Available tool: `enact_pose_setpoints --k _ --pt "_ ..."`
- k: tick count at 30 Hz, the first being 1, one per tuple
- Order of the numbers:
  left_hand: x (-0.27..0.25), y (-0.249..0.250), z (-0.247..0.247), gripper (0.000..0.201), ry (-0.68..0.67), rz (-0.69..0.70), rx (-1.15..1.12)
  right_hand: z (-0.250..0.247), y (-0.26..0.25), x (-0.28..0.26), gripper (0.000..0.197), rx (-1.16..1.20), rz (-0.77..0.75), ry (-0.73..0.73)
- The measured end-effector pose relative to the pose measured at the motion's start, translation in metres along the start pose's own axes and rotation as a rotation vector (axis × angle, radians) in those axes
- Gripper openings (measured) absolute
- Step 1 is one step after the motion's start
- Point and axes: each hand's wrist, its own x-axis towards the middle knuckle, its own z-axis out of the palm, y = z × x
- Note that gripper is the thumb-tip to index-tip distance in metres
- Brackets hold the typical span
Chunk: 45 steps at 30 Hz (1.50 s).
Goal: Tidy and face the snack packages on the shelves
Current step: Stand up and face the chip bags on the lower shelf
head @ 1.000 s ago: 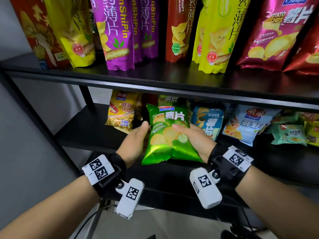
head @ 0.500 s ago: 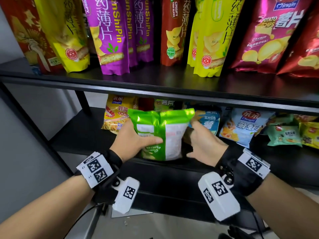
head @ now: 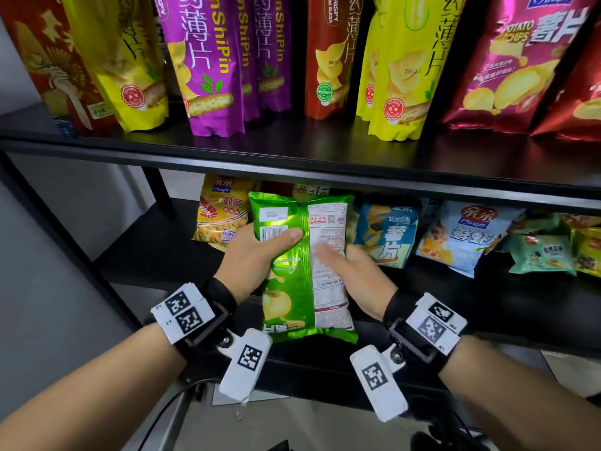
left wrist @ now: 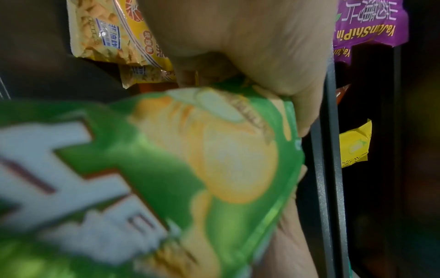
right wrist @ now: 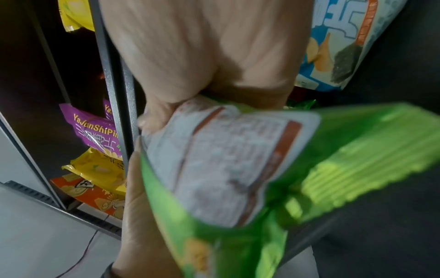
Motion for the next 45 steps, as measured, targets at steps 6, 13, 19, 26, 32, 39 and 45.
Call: enact_pose_setpoints --k 6,13,19,26,32,39,45 --pt "-0.009 -0.017 0.004 0.047 0.010 0.321 0.301 -0.006 0.013 0.011 0.064 0.085 0.642 0.022" --pt "-0.016 -0.036 -0.002 0.044 -0.330 0.564 0.716 -0.024 0.009 0.003 0.068 0.791 0.544 -0.168" --pt "-0.029 -0.026 -0.002 0.083 -0.370 -0.007 0.274 -0.028 0.024 0.011 0.042 0.705 0.460 0.001" --pt "-0.018 -0.041 0.019 0.071 -0.136 -0.267 -0.176 0.001 0.039 0.006 0.100 -0.343 -0.103 0.075" --pt "-0.003 -0.058 0.002 0.060 0.030 -0.352 -0.355 0.001 0.028 -0.008 0.067 -0.364 -0.165 -0.001" --pt "-0.008 -0.066 0.010 0.063 0.006 -0.242 -0.264 0.028 0.034 0.006 0.095 -0.379 0.048 0.107" --pt "0.002 -0.063 -0.014 0.026 0.006 -0.143 0.026 0.017 0.036 0.044 0.041 0.062 0.120 0.385"
